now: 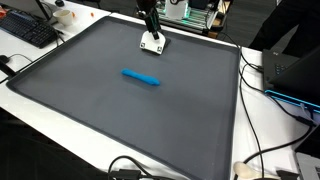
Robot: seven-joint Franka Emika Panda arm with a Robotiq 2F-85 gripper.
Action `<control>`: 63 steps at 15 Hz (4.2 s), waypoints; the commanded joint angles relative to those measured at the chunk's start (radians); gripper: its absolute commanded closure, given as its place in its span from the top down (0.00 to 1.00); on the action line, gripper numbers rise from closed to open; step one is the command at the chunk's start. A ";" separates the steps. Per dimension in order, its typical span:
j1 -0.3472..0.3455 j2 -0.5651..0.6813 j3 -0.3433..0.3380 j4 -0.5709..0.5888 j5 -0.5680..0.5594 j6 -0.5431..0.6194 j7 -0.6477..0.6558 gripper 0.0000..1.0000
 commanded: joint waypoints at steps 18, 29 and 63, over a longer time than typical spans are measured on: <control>0.004 0.053 0.012 0.050 0.062 0.072 0.024 0.02; 0.024 0.043 0.040 0.257 -0.149 -0.072 -0.033 0.02; 0.147 0.668 0.057 1.111 -0.650 -0.619 -0.550 0.02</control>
